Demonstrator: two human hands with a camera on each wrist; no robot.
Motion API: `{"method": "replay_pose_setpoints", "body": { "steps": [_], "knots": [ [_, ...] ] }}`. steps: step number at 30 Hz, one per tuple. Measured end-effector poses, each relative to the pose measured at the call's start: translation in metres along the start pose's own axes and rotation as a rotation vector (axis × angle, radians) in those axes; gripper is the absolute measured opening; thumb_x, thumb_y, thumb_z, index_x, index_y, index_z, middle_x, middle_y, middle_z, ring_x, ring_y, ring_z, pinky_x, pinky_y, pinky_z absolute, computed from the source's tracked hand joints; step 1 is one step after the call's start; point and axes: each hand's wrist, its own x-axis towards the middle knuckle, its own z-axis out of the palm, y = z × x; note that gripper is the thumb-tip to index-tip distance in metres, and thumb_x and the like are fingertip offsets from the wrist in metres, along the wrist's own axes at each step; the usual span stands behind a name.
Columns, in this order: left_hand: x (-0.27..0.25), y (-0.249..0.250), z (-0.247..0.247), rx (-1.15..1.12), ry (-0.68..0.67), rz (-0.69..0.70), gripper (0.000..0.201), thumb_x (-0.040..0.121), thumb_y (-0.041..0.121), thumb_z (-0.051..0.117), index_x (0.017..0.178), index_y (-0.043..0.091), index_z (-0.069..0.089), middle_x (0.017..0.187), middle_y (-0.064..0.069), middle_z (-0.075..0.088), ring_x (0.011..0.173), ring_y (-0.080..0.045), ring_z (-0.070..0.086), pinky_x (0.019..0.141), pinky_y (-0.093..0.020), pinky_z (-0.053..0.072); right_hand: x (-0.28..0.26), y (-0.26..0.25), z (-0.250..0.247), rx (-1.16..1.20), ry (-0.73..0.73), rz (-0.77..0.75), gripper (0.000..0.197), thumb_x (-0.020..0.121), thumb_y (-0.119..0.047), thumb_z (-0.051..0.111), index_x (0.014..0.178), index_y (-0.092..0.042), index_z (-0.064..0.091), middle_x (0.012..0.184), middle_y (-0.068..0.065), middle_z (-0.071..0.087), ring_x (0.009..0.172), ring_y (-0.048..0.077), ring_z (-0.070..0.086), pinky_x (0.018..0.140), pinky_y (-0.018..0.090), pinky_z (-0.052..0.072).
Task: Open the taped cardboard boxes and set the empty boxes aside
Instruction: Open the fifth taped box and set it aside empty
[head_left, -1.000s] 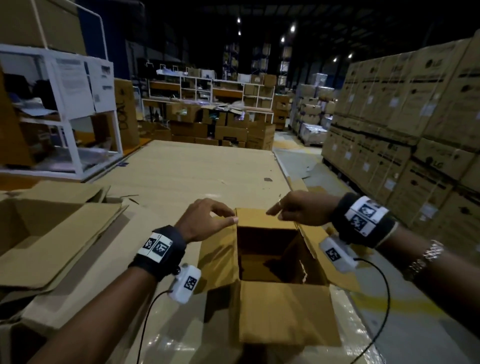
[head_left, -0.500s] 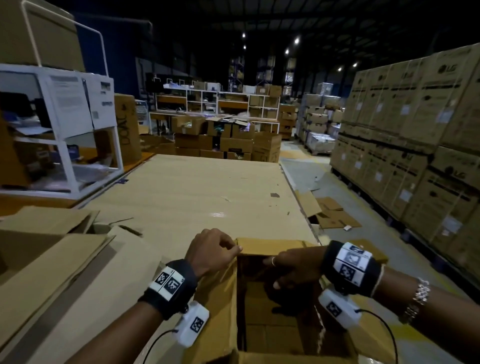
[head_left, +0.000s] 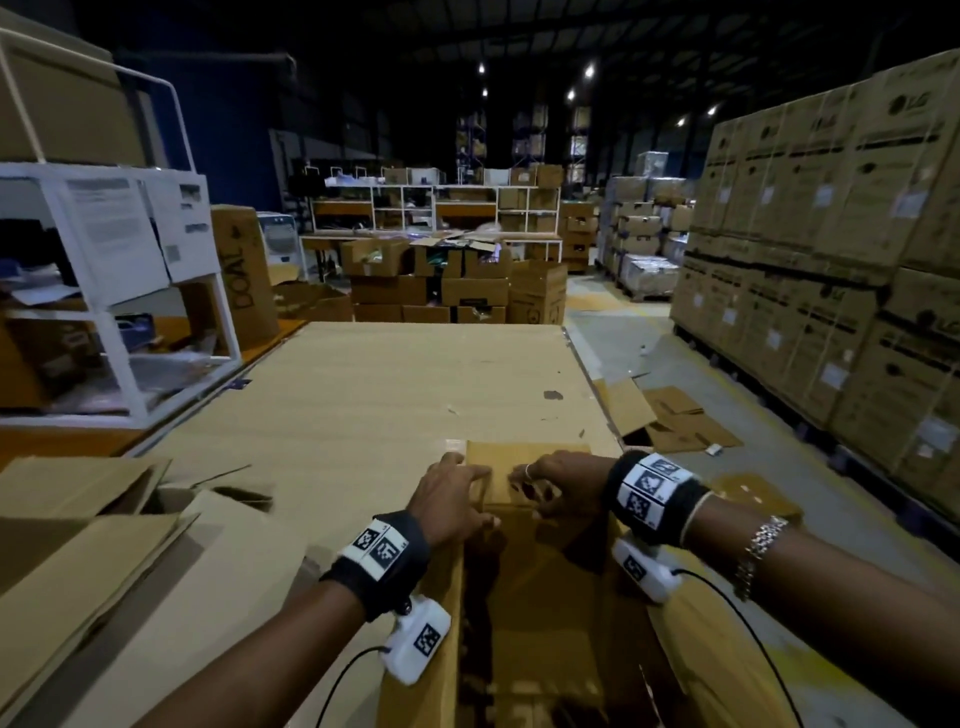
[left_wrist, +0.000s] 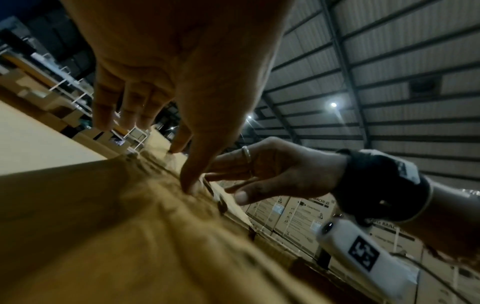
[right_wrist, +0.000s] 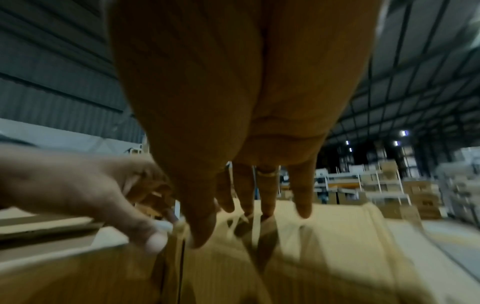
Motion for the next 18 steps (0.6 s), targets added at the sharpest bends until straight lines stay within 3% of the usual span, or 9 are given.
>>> {"method": "replay_pose_setpoints", "body": {
  "steps": [2,5,10,13,18],
  "knots": [
    [0.003,-0.006,0.006,-0.007,-0.007,-0.012,0.073,0.081,0.043,0.082,0.146,0.029,0.051,0.16,-0.005,0.034,0.141,-0.029,0.041,0.113,-0.035,0.034,0.007,0.001,0.008,0.008,0.002,-0.04,0.05,0.097,-0.029,0.065,0.142,-0.01,0.053,0.131,0.011,0.064,0.116,0.032,0.061,0.096,0.042,0.051],
    [0.009,-0.014,0.01,-0.071,-0.03,0.017,0.053,0.084,0.035,0.08,0.133,0.028,0.063,0.147,0.003,0.054,0.135,-0.022,0.049,0.109,-0.031,0.039,0.018,0.005,0.013,0.036,0.006,-0.079,0.051,0.097,-0.026,0.065,0.146,-0.016,0.053,0.13,0.007,0.065,0.114,0.027,0.062,0.09,0.034,0.048],
    [0.013,-0.017,0.01,-0.132,-0.123,0.104,0.039,0.083,0.027,0.08,0.122,0.031,0.074,0.117,0.007,0.075,0.104,-0.012,0.067,0.084,-0.022,0.046,0.03,0.006,0.013,0.054,0.011,-0.115,0.045,0.091,-0.013,0.07,0.136,-0.018,0.064,0.118,0.007,0.074,0.102,0.024,0.069,0.09,0.038,0.057],
    [0.013,-0.019,0.01,-0.155,-0.153,0.133,0.032,0.084,0.025,0.079,0.114,0.034,0.077,0.101,0.011,0.078,0.086,-0.007,0.069,0.076,-0.023,0.05,0.034,0.006,0.016,0.104,0.03,-0.124,0.041,0.089,-0.008,0.072,0.129,-0.016,0.069,0.113,0.006,0.076,0.093,0.017,0.067,0.083,0.031,0.055],
    [0.013,-0.016,0.009,-0.159,-0.141,0.129,0.031,0.085,0.023,0.08,0.116,0.028,0.077,0.107,0.008,0.078,0.091,-0.008,0.069,0.077,-0.021,0.047,0.031,0.015,0.019,0.159,0.038,-0.062,0.037,0.087,-0.008,0.075,0.124,-0.01,0.072,0.115,0.006,0.075,0.1,0.019,0.071,0.087,0.03,0.057]
  ]
}}
